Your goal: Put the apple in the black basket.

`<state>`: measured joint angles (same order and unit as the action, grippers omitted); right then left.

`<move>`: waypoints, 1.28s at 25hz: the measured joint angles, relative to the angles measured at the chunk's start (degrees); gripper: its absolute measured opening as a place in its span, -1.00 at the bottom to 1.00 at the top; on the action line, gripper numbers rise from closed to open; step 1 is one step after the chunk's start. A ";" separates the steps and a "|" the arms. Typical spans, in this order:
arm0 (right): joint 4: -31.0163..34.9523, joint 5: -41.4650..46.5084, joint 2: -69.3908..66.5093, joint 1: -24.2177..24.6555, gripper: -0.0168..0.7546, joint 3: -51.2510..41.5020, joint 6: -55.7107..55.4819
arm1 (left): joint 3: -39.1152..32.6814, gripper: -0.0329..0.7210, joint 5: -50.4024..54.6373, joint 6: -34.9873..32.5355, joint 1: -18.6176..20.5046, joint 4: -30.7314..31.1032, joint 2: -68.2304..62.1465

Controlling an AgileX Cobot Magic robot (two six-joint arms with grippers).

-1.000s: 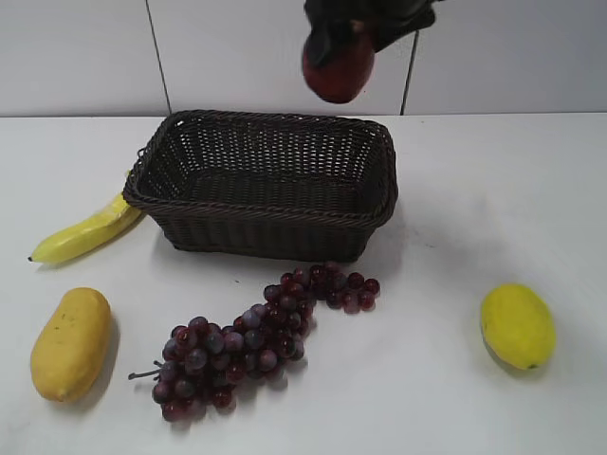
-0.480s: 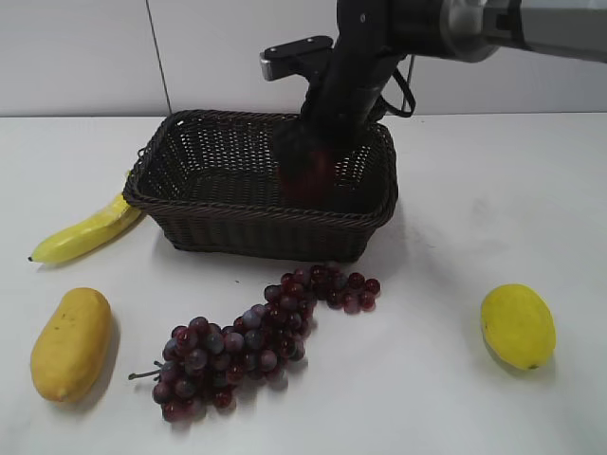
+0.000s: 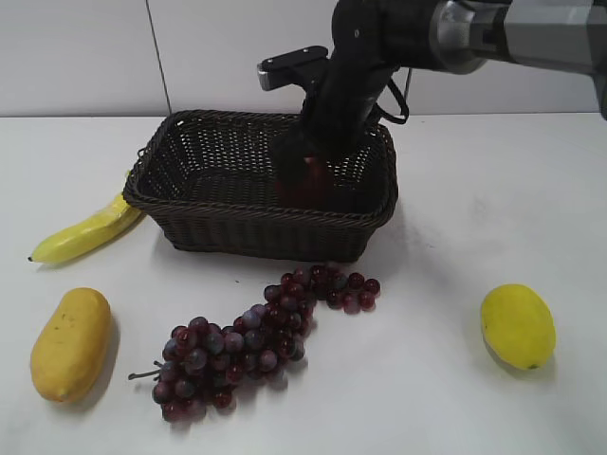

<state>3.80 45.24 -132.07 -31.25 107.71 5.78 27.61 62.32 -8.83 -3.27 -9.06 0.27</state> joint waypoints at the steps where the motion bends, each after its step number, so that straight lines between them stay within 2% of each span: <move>1: -0.37 1.16 0.47 0.00 0.77 0.85 0.07 | 0.00 -0.32 0.00 0.00 0.00 0.00 0.00; 8: -3.80 4.98 9.35 0.05 0.77 7.00 0.47 | 0.00 -0.32 0.00 0.00 0.00 0.00 0.00; 13: -6.44 11.74 17.94 0.98 0.77 7.37 -0.18 | 0.00 -0.32 0.00 0.00 0.00 0.00 0.00; 18: -8.50 18.93 26.93 4.75 0.74 3.99 -2.05 | 0.00 -0.32 0.00 0.00 0.00 0.00 0.00; 24: -9.73 20.85 41.79 9.50 0.68 -11.15 -5.48 | 0.00 -0.32 0.00 0.00 0.00 0.00 0.00; 32: -9.80 11.29 70.44 9.83 0.60 -40.97 -9.19 | 0.00 -0.32 0.00 0.00 0.00 0.00 0.00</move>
<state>-6.00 56.53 -61.63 -21.42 66.74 -3.41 27.61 62.32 -8.83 -3.27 -9.06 0.27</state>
